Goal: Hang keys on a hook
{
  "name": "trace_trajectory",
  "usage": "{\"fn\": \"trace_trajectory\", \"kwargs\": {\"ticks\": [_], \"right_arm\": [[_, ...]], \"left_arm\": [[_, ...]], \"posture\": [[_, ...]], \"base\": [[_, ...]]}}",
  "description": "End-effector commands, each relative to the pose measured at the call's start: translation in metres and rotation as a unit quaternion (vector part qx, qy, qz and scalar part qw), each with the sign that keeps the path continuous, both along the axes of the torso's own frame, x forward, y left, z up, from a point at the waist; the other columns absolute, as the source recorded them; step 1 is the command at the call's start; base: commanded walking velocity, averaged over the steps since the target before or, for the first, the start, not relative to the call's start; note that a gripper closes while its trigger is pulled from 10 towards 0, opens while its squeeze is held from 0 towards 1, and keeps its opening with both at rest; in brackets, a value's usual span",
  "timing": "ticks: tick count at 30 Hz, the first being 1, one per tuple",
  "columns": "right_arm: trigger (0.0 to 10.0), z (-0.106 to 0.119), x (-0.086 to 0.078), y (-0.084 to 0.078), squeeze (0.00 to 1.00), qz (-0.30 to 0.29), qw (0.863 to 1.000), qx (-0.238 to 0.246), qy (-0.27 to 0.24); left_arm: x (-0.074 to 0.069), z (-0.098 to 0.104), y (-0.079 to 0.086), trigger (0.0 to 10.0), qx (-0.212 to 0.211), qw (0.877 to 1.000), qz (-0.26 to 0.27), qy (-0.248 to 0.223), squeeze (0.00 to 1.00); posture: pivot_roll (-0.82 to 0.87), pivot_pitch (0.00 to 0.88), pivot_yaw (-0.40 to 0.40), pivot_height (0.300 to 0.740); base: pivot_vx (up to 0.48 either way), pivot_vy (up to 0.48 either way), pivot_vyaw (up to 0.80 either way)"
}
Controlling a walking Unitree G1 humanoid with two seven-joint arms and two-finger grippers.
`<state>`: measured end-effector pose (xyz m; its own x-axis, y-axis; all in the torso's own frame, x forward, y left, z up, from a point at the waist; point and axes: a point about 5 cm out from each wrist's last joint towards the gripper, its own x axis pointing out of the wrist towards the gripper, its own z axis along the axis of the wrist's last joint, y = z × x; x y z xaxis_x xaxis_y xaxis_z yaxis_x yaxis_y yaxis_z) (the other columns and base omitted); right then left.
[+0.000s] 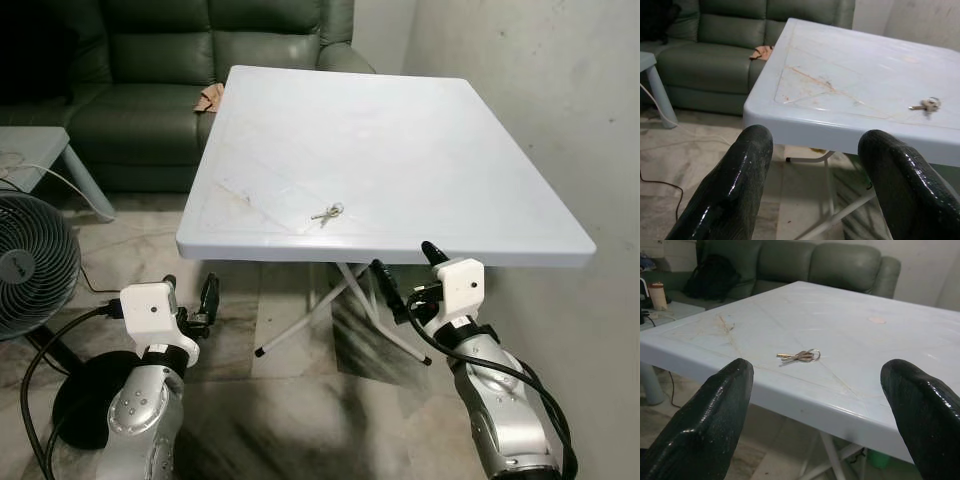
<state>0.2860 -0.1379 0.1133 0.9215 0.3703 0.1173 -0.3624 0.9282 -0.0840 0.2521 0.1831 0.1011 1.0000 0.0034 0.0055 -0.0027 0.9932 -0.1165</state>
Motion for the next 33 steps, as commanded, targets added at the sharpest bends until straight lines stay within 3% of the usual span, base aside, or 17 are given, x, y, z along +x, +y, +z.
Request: {"fn": "trace_trajectory", "kwargs": {"ticks": [1, 24, 33], "right_arm": [[10.0, 0.0035, -0.0003, -0.0008, 0.0, -0.001, 1.0, -0.002, -0.004], [10.0, 0.0023, -0.0004, -0.0005, 0.0, 0.01, 1.0, -0.008, 0.004], [10.0, -0.0023, -0.0001, -0.0007, 0.0, 0.045, 0.998, -0.04, 0.017]], "left_arm": [[0.0016, 0.002, -0.0015, 10.0, 0.002, 1.0, -0.008, 0.0, 0.0], [0.0014, 0.0018, -0.004, 10.0, 0.006, 1.0, -0.005, 0.006, 0.0], [-0.0013, 0.0005, -0.0077, 10.0, 0.028, 1.0, -0.006, -0.003, 0.0]], "posture": [[-0.07, 0.018, -0.015, 0.74], [-0.07, 0.023, -0.025, 0.74], [-0.07, 0.033, -0.031, 0.74]], "base": [[0.435, 0.0, 0.0], [0.434, 0.0, 0.0], [0.0, 0.0, 0.0]]}}
